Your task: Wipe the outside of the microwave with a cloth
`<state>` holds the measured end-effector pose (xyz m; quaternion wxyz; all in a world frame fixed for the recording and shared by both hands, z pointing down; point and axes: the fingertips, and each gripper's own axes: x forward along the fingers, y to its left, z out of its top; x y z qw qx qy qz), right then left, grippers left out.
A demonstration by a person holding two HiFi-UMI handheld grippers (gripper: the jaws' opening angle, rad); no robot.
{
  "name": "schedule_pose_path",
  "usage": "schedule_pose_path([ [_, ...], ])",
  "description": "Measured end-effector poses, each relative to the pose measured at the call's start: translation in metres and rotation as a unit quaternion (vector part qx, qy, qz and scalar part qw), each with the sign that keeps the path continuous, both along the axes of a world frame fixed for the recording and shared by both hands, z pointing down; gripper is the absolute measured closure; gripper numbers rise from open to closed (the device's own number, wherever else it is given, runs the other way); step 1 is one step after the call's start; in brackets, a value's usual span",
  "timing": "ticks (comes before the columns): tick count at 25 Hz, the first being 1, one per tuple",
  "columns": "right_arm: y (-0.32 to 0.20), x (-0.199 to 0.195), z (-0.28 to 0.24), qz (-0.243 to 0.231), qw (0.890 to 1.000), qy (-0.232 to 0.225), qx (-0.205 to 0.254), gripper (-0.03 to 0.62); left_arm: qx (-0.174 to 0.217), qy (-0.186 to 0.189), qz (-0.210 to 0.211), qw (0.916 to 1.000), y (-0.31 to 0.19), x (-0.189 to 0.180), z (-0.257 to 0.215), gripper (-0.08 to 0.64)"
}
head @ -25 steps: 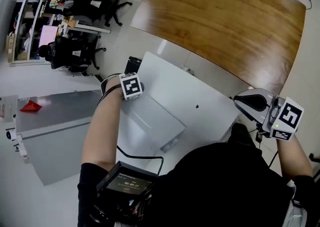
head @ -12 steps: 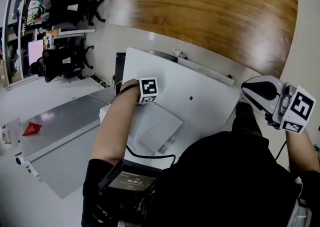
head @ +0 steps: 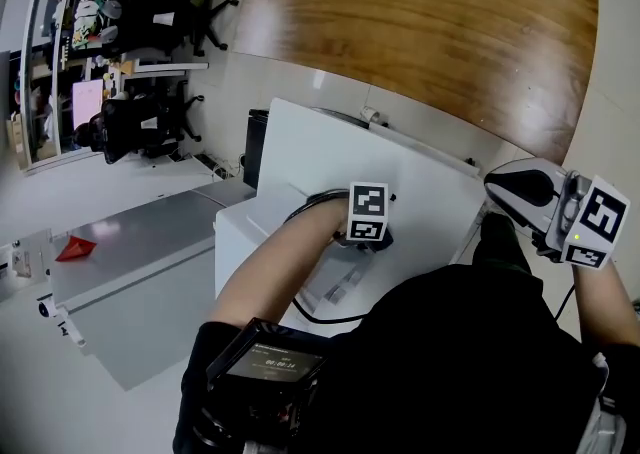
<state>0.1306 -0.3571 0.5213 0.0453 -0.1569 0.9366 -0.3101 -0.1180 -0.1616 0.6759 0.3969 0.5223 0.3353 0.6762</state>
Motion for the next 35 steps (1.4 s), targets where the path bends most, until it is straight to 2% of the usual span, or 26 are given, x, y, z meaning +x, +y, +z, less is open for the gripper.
schedule_pose_path([
  [2, 0.000, -0.001, -0.003, 0.001, 1.000, -0.003, 0.005, 0.588, 0.025, 0.013, -0.060, 0.9978, -0.019, 0.004, -0.012, 0.508],
  [4, 0.000, -0.003, 0.000, 0.003, 1.000, -0.001, 0.005, 0.588, 0.099, 0.000, -0.085, 0.9914, -0.067, -0.019, -0.023, 0.508],
  [7, 0.003, -0.010, 0.008, 0.000, 1.000, 0.006, 0.000, 0.588, 0.224, -0.071, -0.066, 0.9698, -0.147, -0.087, -0.041, 0.508],
  [9, 0.005, -0.013, 0.013, -0.002, 1.000, 0.010, -0.003, 0.588, 0.263, -0.132, -0.040, 0.9549, -0.179, -0.134, -0.049, 0.508],
  [11, 0.006, -0.012, 0.020, 0.001, 1.000, 0.016, -0.008, 0.588, 0.262, -0.194, 0.009, 0.9454, -0.186, -0.178, -0.051, 0.508],
  [13, 0.006, -0.005, 0.029, 0.011, 1.000, 0.022, -0.017, 0.588, 0.233, -0.243, 0.065, 0.9395, -0.175, -0.214, -0.049, 0.508],
  [16, 0.005, 0.007, 0.038, 0.026, 0.999, 0.031, -0.030, 0.588, 0.198, -0.271, 0.104, 0.9362, -0.152, -0.240, -0.043, 0.508],
  [18, 0.005, 0.012, 0.040, 0.030, 0.998, 0.032, -0.034, 0.588, 0.191, -0.270, 0.105, 0.9378, -0.146, -0.236, -0.039, 0.509],
  [19, 0.006, 0.013, 0.041, 0.031, 0.998, 0.031, -0.034, 0.588, 0.180, -0.263, 0.093, 0.9431, -0.142, -0.225, -0.039, 0.509],
  [22, 0.008, 0.010, 0.042, 0.030, 0.999, 0.027, -0.033, 0.588, 0.122, -0.208, 0.048, 0.9693, -0.108, -0.168, -0.039, 0.508],
  [24, 0.009, 0.006, 0.038, 0.027, 0.999, 0.024, -0.030, 0.588, 0.095, -0.165, 0.066, 0.9795, -0.080, -0.131, -0.036, 0.508],
  [28, 0.010, 0.003, 0.024, 0.019, 0.999, 0.021, -0.017, 0.588, 0.052, -0.063, 0.112, 0.9904, -0.018, -0.044, -0.039, 0.509],
  [31, 0.007, 0.001, 0.018, 0.015, 1.000, 0.018, -0.009, 0.588, 0.029, -0.002, 0.110, 0.9935, 0.008, 0.004, -0.047, 0.509],
  [33, 0.008, -0.003, 0.013, 0.011, 1.000, 0.015, -0.005, 0.588, 0.045, 0.008, 0.072, 0.9963, -0.004, 0.006, -0.052, 0.509],
  [35, 0.008, -0.007, 0.009, 0.007, 1.000, 0.013, -0.003, 0.588, 0.111, -0.016, 0.032, 0.9932, -0.052, -0.019, -0.055, 0.509],
])
